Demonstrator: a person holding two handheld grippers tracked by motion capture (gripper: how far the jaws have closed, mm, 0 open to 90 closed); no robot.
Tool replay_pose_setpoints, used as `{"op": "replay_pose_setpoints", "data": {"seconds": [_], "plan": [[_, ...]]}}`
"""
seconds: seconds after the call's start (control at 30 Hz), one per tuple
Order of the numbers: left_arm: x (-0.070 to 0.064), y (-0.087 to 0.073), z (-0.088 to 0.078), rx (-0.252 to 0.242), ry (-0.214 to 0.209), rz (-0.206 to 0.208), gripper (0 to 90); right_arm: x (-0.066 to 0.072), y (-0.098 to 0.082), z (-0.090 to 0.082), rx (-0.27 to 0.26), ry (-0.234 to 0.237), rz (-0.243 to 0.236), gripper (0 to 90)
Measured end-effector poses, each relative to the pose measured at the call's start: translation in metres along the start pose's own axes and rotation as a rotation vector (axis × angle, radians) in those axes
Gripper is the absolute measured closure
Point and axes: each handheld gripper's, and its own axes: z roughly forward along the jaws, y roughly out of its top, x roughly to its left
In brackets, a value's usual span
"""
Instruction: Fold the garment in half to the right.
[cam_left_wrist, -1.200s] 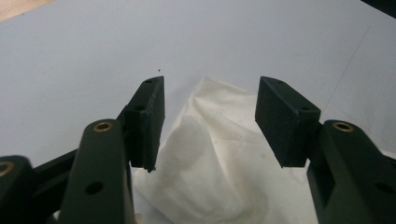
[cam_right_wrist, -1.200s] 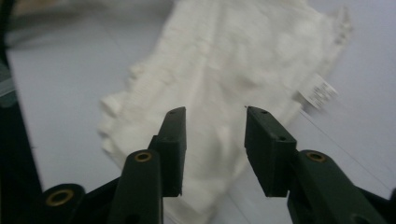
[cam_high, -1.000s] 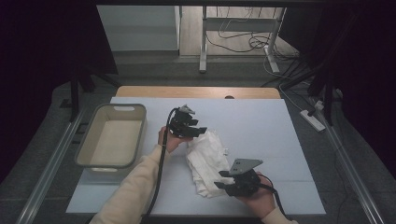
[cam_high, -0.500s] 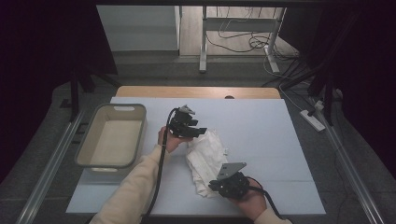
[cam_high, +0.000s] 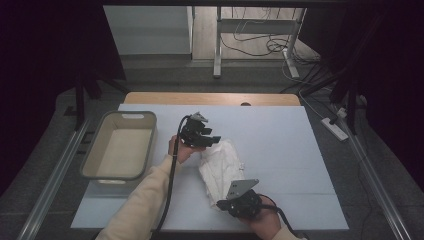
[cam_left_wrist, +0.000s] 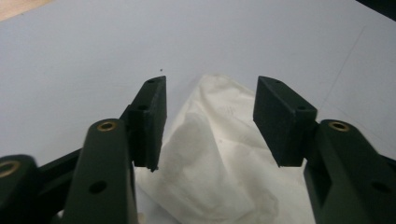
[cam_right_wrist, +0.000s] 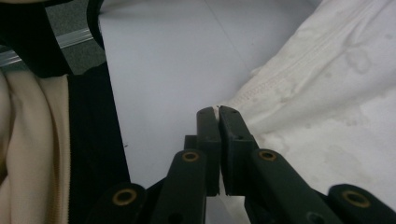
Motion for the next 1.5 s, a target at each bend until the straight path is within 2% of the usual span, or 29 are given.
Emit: {"op": "replay_pose_setpoints", "data": {"seconds": [0.07,0.13,0.27,0.37,0.43,0.53,0.57,0.6,0.7,0.87,1.0,1.07,1.13,1.3,1.5], "plan": [[0.000,0.000,0.000,0.001,-0.017,0.007,49.5,-0.001,-0.001,0.001,0.001,0.004,0.001,82.9],[-0.001,0.000,0.000,0.005,-0.030,0.019,55.0,-0.003,-0.001,-0.001,-0.020,-0.001,0.002,73.8],[-0.003,-0.001,-0.001,0.026,-0.070,0.040,72.6,-0.010,-0.001,-0.014,-0.091,-0.060,0.031,60.9],[-0.004,-0.001,-0.002,0.039,-0.101,0.048,83.9,-0.021,-0.004,-0.024,-0.128,-0.084,0.072,60.4],[-0.004,-0.002,-0.001,0.054,-0.115,0.055,87.3,-0.030,-0.004,-0.028,-0.145,-0.082,0.091,66.5],[-0.004,-0.005,0.005,0.077,-0.112,0.057,88.2,-0.042,-0.001,-0.027,-0.146,-0.102,0.093,79.2],[-0.004,-0.005,0.005,0.077,-0.112,0.057,88.3,-0.042,-0.001,-0.027,-0.146,-0.102,0.093,79.2],[-0.003,-0.007,0.009,0.088,-0.108,0.051,88.4,-0.052,0.003,-0.021,-0.130,-0.105,0.091,85.8],[-0.003,-0.009,0.011,0.096,-0.106,0.050,88.4,-0.059,0.007,-0.014,-0.125,-0.089,0.103,88.3],[0.002,-0.014,0.016,0.120,-0.090,0.043,88.4,-0.065,0.013,0.009,-0.068,-0.066,0.088,89.1],[0.006,-0.018,0.019,0.140,-0.049,0.031,88.4,-0.062,0.010,0.020,-0.020,-0.045,0.081,89.3],[0.008,-0.019,0.020,0.143,-0.050,0.021,88.4,-0.061,0.010,0.021,-0.008,-0.037,0.079,89.3],[0.012,-0.024,0.023,0.155,-0.046,0.007,88.4,-0.055,0.008,0.021,0.011,-0.025,0.056,89.3],[0.017,-0.026,0.023,0.145,-0.039,-0.010,88.4,-0.047,0.003,0.017,0.034,-0.009,0.032,89.3],[0.021,-0.028,0.024,0.144,-0.037,-0.028,88.5,-0.042,-0.002,0.015,0.038,0.011,0.039,89.3]]}}
